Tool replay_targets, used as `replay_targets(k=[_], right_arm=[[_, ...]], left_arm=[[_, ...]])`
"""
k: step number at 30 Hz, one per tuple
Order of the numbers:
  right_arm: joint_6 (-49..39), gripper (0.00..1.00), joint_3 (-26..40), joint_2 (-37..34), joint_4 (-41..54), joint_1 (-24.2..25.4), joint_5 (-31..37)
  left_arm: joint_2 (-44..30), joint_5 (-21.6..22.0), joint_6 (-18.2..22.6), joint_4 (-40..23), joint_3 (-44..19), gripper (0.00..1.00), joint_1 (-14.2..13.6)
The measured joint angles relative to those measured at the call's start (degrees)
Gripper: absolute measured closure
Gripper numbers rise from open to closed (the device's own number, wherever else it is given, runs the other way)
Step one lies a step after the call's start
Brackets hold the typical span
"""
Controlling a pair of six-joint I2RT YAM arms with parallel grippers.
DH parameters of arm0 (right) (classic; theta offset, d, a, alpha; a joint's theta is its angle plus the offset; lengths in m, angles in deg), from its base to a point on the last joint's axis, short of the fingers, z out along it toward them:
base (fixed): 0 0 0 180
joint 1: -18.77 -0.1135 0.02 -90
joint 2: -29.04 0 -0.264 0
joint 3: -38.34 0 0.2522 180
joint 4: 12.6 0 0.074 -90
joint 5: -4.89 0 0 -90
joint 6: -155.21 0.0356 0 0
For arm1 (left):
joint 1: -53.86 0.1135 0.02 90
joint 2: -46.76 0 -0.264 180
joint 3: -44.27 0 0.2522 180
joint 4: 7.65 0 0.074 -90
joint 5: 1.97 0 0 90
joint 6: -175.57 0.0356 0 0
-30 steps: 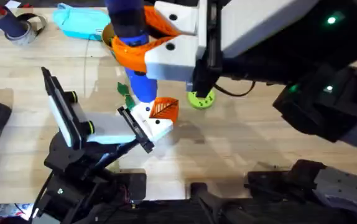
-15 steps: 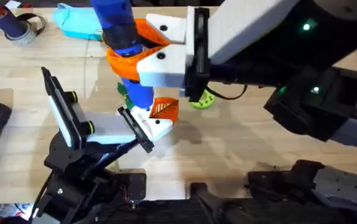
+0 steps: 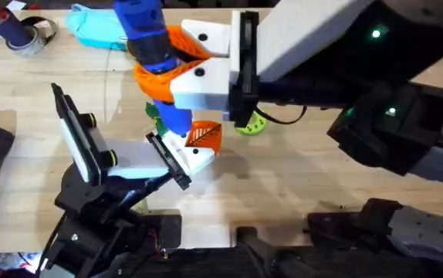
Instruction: Pick up the gripper from the table and insert it into the empty holder that is missing its gripper. Then pick up a screw, insert it into the mounting hole, and use the screwdriver to tighten it. Finally, clean up the table by picking up the vegetable and placing it into the bucket.
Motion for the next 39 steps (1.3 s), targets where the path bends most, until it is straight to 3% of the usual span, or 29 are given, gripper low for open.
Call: replay_targets(k=[29,39], right_arm=[[-0.3,0.954,0.0,-0.7,-4.4,0.0,0.0],[3.8,0.952,0.0,-0.7,-4.4,0.0,0.0]], left_arm=[[0.0,0.0,0.0,0.0,0.0,0.991,0.0],[0.0,0.0,0.0,0.0,0.0,0.991,0.0]])
